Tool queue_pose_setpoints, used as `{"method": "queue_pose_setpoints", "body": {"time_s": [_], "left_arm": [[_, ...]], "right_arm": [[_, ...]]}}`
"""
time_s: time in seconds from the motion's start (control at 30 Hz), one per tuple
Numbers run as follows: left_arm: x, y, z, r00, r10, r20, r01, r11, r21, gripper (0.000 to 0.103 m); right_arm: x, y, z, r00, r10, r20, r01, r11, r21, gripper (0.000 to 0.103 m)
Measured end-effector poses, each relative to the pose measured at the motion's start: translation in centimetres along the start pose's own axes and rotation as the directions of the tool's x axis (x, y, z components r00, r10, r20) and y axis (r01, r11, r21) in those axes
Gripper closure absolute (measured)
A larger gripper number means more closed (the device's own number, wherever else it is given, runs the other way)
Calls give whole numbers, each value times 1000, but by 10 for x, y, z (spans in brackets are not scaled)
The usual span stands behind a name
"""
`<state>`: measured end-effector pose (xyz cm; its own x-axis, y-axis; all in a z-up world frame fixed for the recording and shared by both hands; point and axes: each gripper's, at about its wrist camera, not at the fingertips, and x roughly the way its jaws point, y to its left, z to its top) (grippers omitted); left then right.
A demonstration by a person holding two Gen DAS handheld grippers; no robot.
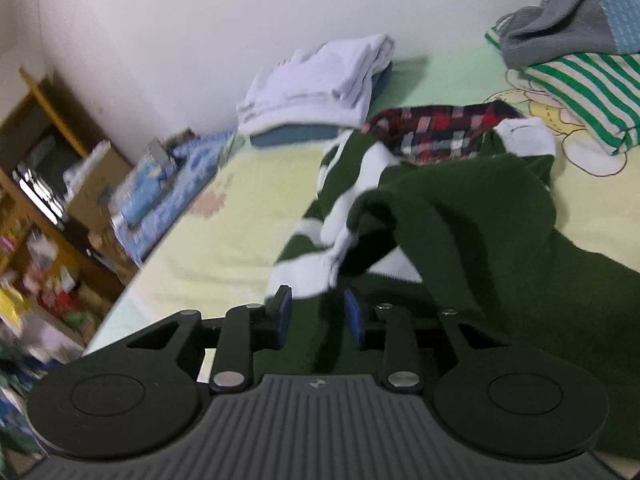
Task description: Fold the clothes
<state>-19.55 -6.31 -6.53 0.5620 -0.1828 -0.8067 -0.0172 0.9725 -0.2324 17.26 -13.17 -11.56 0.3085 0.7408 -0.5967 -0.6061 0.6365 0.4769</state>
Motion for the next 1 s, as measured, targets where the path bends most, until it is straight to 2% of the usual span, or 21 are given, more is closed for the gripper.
{"method": "queue_pose_setpoints", "body": {"time_s": [0.07,0.13,0.3,0.33,0.4,0.5,0.57,0.63,0.7,0.77,0.8,0.83,0.9,1.0], "left_arm": [[-7,1,2,1000,5,9,-5,1000,4,94],[-15,3,5,1000,10,18,-10,1000,8,93],[6,4,18,1000,-1,26,1,1000,12,93],[16,5,18,1000,-5,9,5,1000,13,93],[38,6,17,999,-12,-36,13,1000,16,93],[55,7,10,997,13,-73,-10,999,49,93],[56,9,12,996,6,-87,-2,999,54,89],[57,10,14,995,6,-104,3,997,77,85],[59,10,17,992,6,-123,8,994,109,84],[55,14,31,993,12,-118,5,989,149,84],[50,19,41,995,22,-100,-4,985,172,84],[45,24,53,997,34,-75,-19,980,196,83],[34,36,78,998,57,-24,-49,969,243,76],[35,63,134,995,85,46,-95,940,328,75]], "right_arm": [[5,1,-3,999,-43,4,43,999,-20,92],[8,0,-4,995,-92,34,93,995,-34,103],[8,-10,-6,993,-115,32,115,993,-2,103],[3,-10,-5,993,-115,36,115,993,3,103],[-10,-7,-5,993,-108,55,108,994,4,96],[-19,7,-7,999,-8,37,9,999,-34,93],[-19,16,-11,999,47,12,-46,997,-64,90],[-9,25,-17,998,57,-24,-59,993,-97,84],[1,28,-24,998,38,-49,-43,993,-114,84],[5,23,-29,999,-8,-46,4,995,-103,88],[5,19,-30,999,-27,-46,23,996,-90,98],[4,14,-30,999,-30,-45,27,997,-77,103],[-1,11,-27,999,-29,-46,27,998,-55,102],[-15,5,-23,997,-73,-3,73,997,-17,81]]}}
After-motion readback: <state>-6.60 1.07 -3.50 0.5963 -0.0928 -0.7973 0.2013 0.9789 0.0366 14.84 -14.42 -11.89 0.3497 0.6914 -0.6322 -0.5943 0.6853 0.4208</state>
